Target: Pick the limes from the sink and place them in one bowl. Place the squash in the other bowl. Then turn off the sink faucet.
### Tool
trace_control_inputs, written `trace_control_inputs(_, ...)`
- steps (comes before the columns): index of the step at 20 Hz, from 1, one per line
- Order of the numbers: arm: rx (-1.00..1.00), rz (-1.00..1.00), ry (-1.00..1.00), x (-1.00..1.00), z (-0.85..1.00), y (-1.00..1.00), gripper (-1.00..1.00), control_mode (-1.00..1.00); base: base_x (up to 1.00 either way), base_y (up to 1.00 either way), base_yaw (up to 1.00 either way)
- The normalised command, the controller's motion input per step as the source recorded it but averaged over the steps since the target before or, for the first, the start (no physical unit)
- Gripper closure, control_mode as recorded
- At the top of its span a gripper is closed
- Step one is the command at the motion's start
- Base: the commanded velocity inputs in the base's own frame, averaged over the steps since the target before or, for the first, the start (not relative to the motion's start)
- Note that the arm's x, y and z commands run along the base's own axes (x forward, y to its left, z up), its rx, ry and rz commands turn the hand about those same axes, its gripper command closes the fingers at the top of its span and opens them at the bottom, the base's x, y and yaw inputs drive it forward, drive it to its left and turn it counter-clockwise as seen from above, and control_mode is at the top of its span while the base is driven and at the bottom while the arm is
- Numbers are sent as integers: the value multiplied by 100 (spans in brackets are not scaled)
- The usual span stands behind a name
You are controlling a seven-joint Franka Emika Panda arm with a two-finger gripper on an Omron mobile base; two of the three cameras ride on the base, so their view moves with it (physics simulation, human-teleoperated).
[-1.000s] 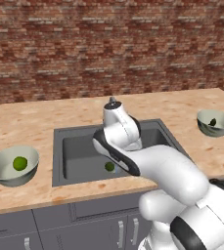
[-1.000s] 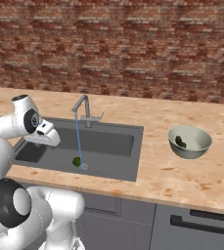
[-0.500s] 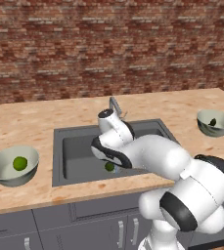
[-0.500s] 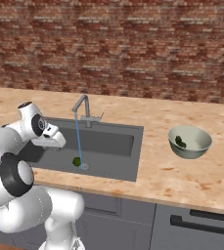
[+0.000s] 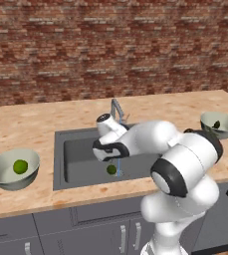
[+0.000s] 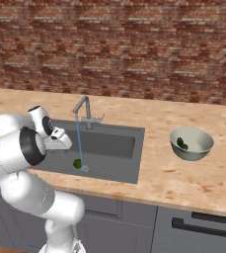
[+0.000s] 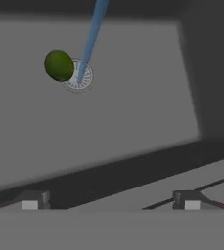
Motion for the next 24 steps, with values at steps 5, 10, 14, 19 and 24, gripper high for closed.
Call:
trace_control_inputs(5,-6,0,5,26,-36,0,-100,-100,0,0,0)
trace_control_inputs(10,-4,0,0,15,-35,0,-100,-100,0,0,0)
trace_control_inputs(14,0,0,3,15,-36,-2,-100,-100,0,0,0)
trace_control_inputs(19,0,0,5,15,-34,-10,-100,-100,0,0,0)
trace_control_inputs(24,0,0,3,19,-22,-2,-100,-100,0,0,0)
